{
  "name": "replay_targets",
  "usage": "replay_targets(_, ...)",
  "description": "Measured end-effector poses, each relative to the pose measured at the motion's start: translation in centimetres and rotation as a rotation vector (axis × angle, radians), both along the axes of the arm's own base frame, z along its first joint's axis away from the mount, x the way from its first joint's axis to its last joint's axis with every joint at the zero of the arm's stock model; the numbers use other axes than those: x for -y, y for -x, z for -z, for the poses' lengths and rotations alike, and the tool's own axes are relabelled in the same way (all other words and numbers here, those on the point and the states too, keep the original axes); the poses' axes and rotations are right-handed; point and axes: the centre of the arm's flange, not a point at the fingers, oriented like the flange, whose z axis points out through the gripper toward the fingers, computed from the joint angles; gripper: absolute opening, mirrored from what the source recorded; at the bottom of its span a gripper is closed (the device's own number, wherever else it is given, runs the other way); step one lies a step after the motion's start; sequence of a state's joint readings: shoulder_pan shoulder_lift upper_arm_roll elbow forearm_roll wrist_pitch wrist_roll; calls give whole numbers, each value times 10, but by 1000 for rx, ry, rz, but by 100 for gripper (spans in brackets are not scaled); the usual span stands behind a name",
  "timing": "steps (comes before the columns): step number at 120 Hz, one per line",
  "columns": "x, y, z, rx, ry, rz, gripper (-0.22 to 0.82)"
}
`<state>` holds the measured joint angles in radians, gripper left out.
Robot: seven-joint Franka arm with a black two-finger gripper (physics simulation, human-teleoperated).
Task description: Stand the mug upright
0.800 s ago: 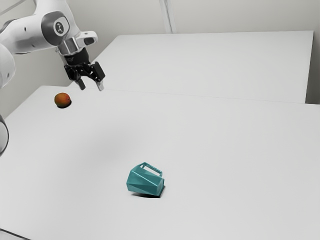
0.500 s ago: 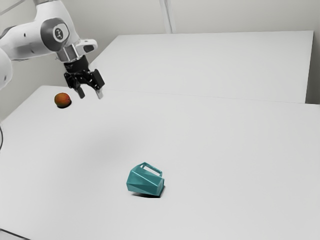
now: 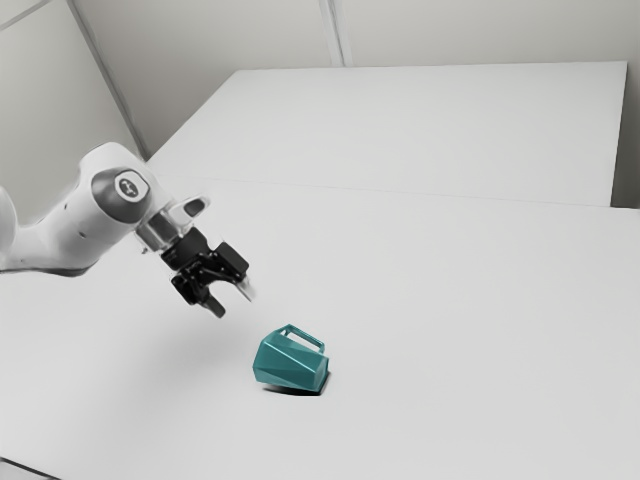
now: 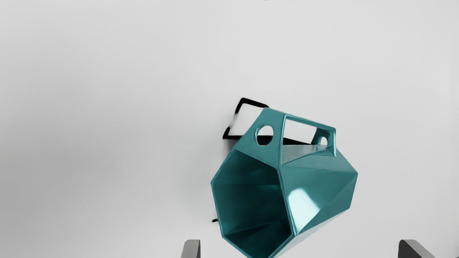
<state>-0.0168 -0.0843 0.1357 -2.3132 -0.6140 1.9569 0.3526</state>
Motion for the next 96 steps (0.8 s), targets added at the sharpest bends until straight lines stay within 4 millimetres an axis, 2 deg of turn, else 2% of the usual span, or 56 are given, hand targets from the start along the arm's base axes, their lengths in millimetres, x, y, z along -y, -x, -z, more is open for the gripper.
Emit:
replay_targets(11,4,4,27,8,66,-44,60)
replay_targets(45,18,16,72,29,233,-43,60)
replay_targets(63,30,17,78,58,298,-14,60)
replay_targets(80,53,27,85,63,349,41,60)
replay_targets(85,60,29,86,64,359,62,56)
replay_targets(96,73,31,86,75,375,106,31)
